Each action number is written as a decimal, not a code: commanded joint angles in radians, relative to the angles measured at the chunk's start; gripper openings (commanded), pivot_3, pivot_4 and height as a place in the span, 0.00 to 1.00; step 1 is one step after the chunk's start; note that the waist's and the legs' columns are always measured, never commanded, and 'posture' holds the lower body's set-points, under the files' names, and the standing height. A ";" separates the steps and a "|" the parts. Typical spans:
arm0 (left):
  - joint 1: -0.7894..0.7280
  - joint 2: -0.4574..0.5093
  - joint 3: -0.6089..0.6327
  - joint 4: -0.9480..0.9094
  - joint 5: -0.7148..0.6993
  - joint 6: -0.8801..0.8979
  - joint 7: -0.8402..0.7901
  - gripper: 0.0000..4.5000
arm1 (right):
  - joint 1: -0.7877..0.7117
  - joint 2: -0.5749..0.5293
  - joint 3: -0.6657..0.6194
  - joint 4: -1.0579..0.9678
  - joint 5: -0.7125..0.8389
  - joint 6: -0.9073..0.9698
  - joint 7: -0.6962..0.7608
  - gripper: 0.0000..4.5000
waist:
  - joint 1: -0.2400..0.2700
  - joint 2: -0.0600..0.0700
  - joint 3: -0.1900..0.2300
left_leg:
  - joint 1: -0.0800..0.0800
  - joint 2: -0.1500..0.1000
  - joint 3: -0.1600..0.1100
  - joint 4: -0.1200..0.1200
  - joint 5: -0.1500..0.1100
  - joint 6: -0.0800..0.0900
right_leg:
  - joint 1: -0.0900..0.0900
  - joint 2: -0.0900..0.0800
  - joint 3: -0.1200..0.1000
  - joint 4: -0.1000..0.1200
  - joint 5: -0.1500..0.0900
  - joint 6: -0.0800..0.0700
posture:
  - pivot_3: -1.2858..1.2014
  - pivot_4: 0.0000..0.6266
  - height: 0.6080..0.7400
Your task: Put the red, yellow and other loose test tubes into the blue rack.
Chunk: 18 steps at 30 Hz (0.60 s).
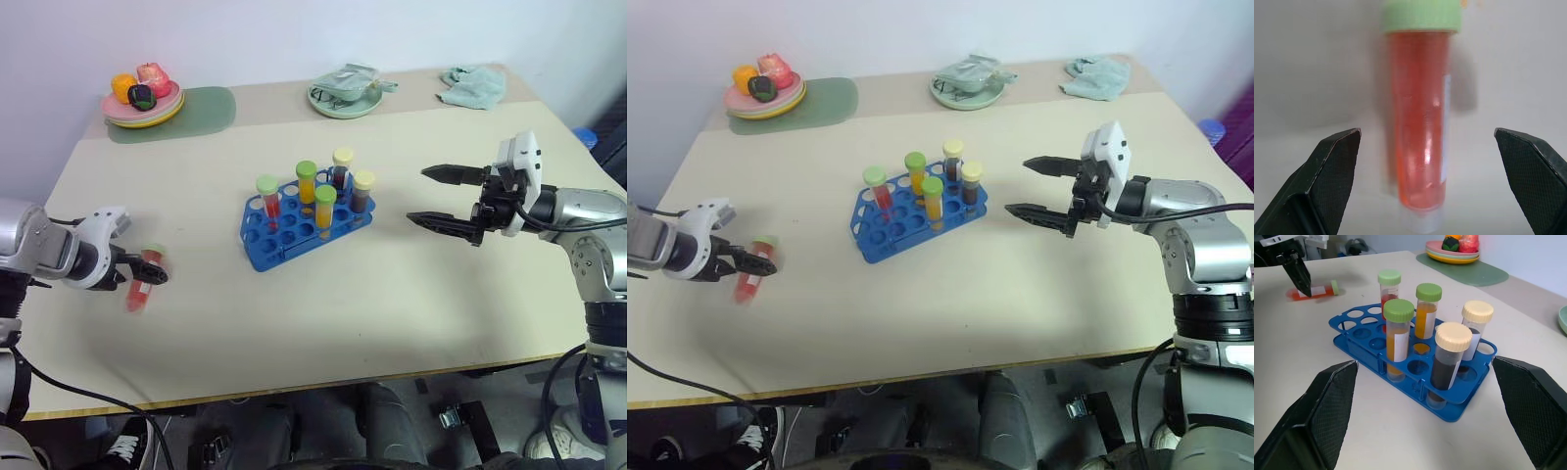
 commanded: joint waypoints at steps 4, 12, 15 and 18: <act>-0.108 -0.021 -0.160 0.131 0.124 -0.088 -0.117 1.00 | -0.009 -0.008 -0.019 -0.024 0.000 -0.014 -0.008 1.00 | -0.007 0.000 0.000 | 0.000 -0.001 0.001 0.000 0.000 0.000 | -0.001 0.000 0.000 0.000 0.000 0.000 | 0.52 0.24 1.00; -0.093 -0.054 -0.205 0.180 0.210 -0.131 -0.190 0.59 | -0.003 -0.018 -0.026 -0.023 -0.002 -0.015 -0.009 1.00 | -0.003 0.001 -0.001 | 0.000 -0.001 0.002 0.000 0.000 0.000 | -0.001 0.000 0.000 0.001 0.000 0.000 | 0.52 0.24 1.00; -0.083 -0.061 -0.172 0.179 0.222 -0.108 -0.191 0.25 | 0.005 -0.019 -0.028 -0.026 -0.001 -0.015 -0.009 1.00 | -0.002 0.001 -0.001 | 0.000 -0.001 0.001 0.001 0.000 0.000 | -0.001 -0.001 0.000 0.001 0.000 0.000 | 0.52 0.24 1.00; -0.091 -0.064 -0.152 0.187 0.247 -0.121 -0.185 0.16 | 0.004 -0.018 -0.026 -0.022 -0.002 -0.017 -0.009 1.00 | -0.002 0.001 -0.001 | 0.000 -0.001 0.001 0.001 0.000 0.000 | -0.001 -0.001 0.000 0.001 0.000 0.000 | 0.52 0.24 1.00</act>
